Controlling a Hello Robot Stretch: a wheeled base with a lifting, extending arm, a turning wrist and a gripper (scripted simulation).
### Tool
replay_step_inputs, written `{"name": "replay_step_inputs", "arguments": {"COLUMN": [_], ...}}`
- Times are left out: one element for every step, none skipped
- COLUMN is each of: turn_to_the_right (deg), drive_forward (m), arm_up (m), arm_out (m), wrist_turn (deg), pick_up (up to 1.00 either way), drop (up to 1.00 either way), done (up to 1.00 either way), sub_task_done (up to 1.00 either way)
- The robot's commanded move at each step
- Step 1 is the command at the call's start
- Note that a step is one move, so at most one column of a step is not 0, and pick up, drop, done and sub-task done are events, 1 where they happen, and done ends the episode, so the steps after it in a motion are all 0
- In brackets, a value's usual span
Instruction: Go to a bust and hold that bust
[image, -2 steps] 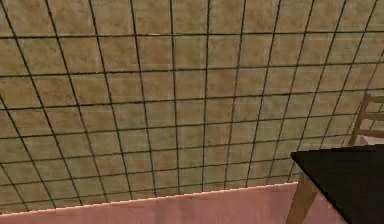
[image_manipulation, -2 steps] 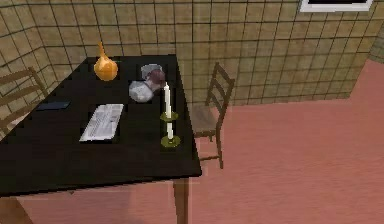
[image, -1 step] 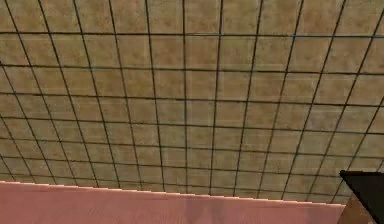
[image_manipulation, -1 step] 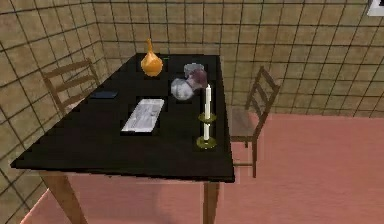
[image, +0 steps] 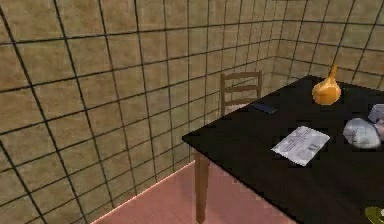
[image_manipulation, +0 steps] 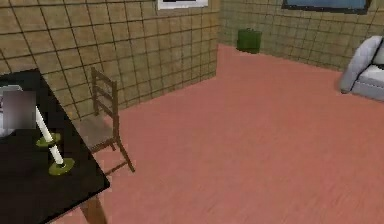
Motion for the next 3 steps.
{"name": "replay_step_inputs", "arguments": {"turn_to_the_right": [45.0,39.0,0.0], "drive_forward": [0.0,0.0,0.65], "arm_up": [0.0,0.0,0.0], "arm_out": [0.0,0.0,0.0], "wrist_turn": [0.0,0.0,0.0], "pick_up": [0.0,0.0,0.0], "drop": [0.0,0.0,0.0], "done": [0.0,0.0,0.0], "sub_task_done": [0.0,0.0,0.0]}}
